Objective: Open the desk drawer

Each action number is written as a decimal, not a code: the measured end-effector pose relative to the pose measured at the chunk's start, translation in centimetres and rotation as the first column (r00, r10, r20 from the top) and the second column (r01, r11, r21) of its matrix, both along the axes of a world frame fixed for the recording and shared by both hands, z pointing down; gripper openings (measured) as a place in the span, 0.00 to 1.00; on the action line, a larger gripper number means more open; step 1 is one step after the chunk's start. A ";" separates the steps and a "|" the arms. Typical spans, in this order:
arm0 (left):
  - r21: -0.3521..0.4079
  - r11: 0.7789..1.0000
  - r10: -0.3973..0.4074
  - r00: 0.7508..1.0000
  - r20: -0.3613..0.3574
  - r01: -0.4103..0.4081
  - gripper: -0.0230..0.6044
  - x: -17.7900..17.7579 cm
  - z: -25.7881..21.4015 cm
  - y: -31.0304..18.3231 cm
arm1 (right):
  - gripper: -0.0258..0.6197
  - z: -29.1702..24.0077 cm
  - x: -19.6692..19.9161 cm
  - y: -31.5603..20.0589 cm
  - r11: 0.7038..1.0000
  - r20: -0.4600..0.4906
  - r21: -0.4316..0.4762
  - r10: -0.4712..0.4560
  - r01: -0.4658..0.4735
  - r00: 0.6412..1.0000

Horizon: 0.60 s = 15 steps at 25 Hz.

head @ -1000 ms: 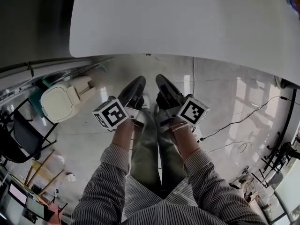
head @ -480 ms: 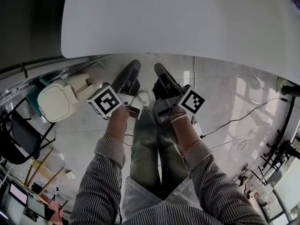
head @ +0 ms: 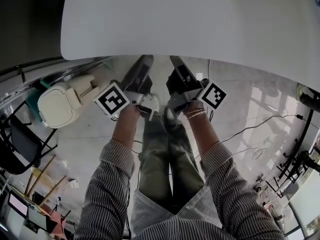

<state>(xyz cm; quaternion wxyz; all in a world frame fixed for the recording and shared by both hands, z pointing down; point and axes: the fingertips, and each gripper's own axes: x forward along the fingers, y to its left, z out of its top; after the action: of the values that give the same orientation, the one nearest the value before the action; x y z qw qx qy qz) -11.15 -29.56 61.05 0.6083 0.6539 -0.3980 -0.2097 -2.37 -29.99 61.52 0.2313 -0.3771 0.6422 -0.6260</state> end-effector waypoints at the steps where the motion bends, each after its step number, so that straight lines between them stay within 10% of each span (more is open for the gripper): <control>1: 0.003 1.000 -0.010 1.000 -0.007 0.010 0.28 -0.1 0.0 -0.3 | 0.26 0.0 0.0 -0.3 1.000 0.017 0.001 0.008 -0.008 1.000; 15: 0.022 0.999 -0.042 0.994 -0.104 0.044 0.30 0.3 0.8 -2.8 | 0.25 1.2 -0.7 -2.5 1.000 0.057 0.005 0.025 -0.026 0.998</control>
<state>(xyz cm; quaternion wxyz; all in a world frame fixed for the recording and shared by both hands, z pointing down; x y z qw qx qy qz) -10.84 -32.34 61.83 0.6154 0.6408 -0.3776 -0.2611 -3.09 -32.52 62.74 0.2587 -0.3664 0.6324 -0.6316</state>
